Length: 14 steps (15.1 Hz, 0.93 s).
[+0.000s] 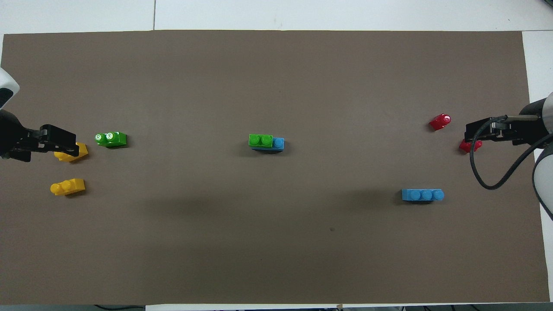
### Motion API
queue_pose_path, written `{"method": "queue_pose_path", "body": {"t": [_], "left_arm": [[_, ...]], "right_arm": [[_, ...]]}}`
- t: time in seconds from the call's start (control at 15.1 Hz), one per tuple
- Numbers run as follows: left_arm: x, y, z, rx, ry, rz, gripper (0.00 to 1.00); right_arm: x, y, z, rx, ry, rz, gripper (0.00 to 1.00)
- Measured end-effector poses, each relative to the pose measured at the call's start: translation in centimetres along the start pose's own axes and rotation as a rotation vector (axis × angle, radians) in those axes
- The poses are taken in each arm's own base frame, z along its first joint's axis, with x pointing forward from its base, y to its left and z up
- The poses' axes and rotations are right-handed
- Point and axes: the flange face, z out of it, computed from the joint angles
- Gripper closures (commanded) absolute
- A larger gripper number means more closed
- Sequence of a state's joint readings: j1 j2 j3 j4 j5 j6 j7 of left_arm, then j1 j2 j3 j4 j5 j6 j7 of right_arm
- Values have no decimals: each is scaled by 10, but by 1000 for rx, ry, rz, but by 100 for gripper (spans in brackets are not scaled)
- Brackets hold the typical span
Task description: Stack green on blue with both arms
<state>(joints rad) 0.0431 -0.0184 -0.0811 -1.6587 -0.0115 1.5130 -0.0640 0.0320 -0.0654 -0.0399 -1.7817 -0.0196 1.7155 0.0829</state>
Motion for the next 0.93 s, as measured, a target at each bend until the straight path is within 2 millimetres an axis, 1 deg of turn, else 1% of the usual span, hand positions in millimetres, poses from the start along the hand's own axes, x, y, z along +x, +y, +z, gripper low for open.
{"method": "queue_pose_path", "body": {"t": [0.93], "left_arm": [[-2, 5, 1, 2, -14, 27, 0]], "right_arm": [[0, -2, 0, 0, 0, -3, 0]]}}
